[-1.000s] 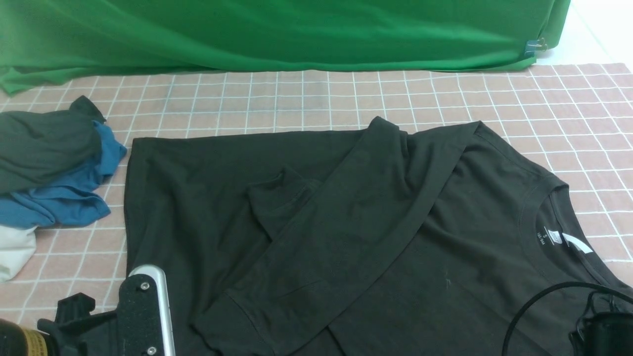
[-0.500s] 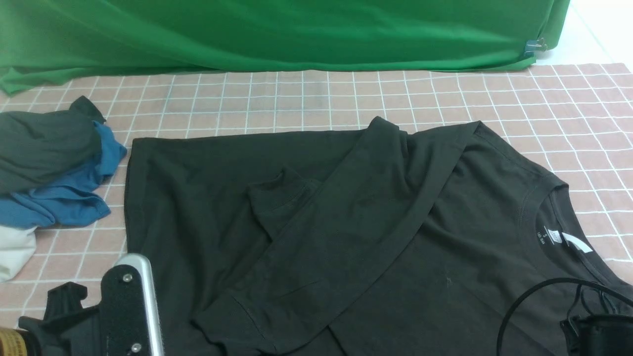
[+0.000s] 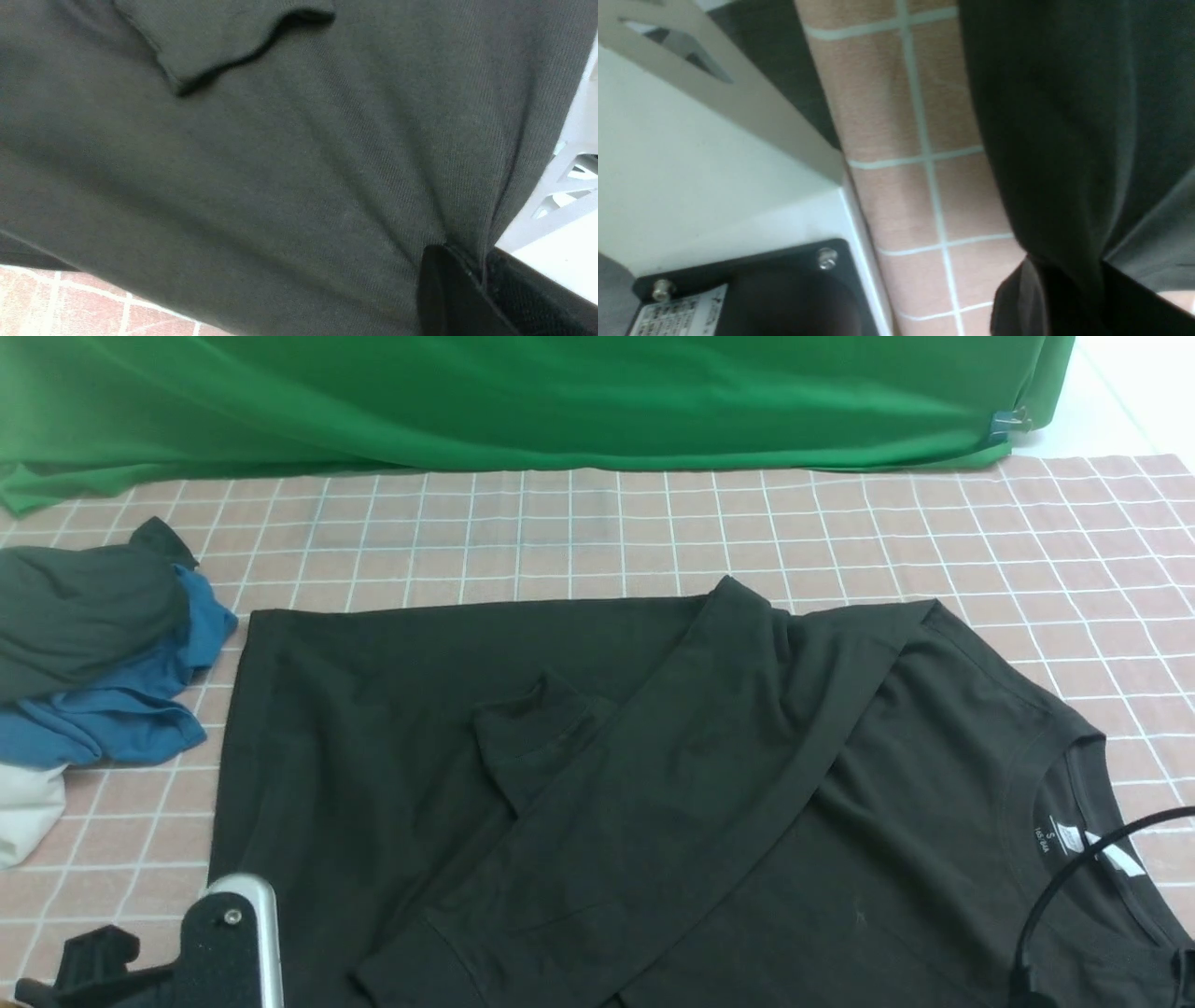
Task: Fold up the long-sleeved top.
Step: Use both arms to drag the lower edge of the fabric forward and fold it over the upper edge
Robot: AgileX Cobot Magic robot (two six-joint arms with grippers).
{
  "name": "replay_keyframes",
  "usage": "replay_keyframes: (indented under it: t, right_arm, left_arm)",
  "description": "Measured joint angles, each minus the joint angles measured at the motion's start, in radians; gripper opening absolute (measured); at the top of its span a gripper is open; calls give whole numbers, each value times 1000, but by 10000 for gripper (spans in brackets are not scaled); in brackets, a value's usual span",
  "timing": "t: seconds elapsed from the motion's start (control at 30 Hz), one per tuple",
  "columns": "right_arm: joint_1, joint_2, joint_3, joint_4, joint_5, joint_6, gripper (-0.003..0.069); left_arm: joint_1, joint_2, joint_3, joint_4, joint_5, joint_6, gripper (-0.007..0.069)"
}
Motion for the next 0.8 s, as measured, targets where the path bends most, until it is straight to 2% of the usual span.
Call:
replay_keyframes:
  t: [0.17,0.27,0.33,0.47,0.6,0.8]
  right_arm:
    - [-10,-22,-8,-74,-3,15,60]
    - [-59,-8,-40,-109,-40,19,60]
    - [-104,7,-61,-118,-70,18,60]
    - [-253,99,-177,-124,-117,-6,60]
    - [-356,210,-306,-119,-131,-7,60]
    - [-436,380,-502,-99,-229,-16,60]
  left_arm:
    - [0,34,-16,79,-73,-101,32]
    - [0,99,-58,132,-87,-137,32]
    - [0,143,-87,147,-104,-144,32]
    - [10,281,-182,205,-192,-195,32]
    - [84,392,-263,227,-249,-214,32]
    - [262,529,-332,195,-332,-137,32]
